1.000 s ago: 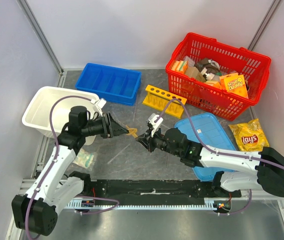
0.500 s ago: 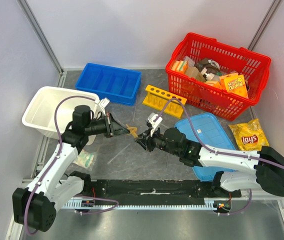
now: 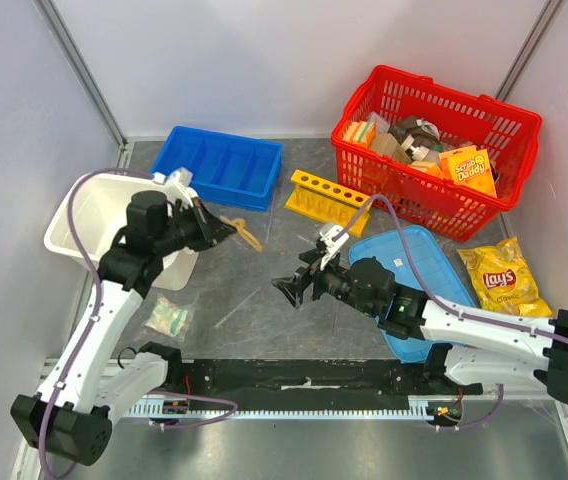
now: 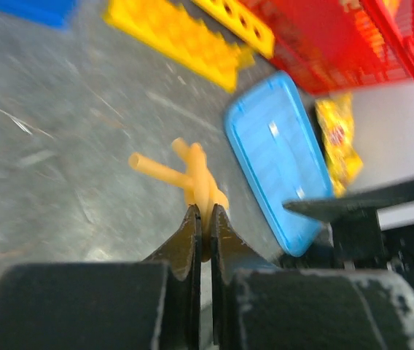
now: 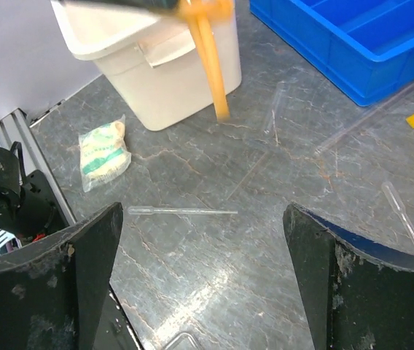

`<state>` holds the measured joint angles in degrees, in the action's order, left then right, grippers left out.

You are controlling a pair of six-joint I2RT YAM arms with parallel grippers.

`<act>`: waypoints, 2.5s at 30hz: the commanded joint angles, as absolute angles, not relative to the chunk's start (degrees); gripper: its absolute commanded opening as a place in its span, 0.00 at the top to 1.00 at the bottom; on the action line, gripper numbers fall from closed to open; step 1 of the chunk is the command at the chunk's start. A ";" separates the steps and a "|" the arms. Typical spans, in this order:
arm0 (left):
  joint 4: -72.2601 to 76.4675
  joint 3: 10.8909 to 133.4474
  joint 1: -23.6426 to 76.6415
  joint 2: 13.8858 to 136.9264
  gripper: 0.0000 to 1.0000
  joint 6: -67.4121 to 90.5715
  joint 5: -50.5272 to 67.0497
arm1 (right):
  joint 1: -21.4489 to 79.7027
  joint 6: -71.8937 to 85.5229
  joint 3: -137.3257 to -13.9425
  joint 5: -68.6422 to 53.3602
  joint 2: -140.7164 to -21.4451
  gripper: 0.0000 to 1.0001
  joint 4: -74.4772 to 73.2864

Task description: Organize the chemistry lab equipment

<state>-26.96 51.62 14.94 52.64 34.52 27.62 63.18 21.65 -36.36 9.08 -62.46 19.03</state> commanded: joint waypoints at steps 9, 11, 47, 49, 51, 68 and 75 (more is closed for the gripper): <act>-35.69 60.83 13.45 52.82 0.98 23.20 -40.48 | 63.37 20.57 -32.61 13.62 -55.90 0.02 14.51; -33.85 58.98 12.23 53.87 0.98 23.03 -44.11 | 63.46 20.30 -32.43 13.80 -55.20 0.02 13.80; -40.87 67.06 6.06 47.56 0.28 24.17 -9.24 | 63.89 40.60 -48.51 0.97 -89.37 0.27 29.69; -40.96 67.59 6.06 45.89 0.27 23.91 -6.52 | 64.33 40.87 -50.97 0.18 -94.28 0.29 32.51; -41.39 67.94 6.07 44.48 0.27 23.73 -4.23 | 64.77 41.13 -54.12 -2.19 -98.68 0.30 34.01; -42.71 65.57 6.07 39.11 0.26 23.46 2.28 | 67.50 42.54 -69.86 -7.38 -121.28 0.37 37.97; -42.45 64.51 6.15 39.11 0.27 24.26 3.43 | 68.29 41.66 -76.72 -7.82 -127.26 0.39 34.19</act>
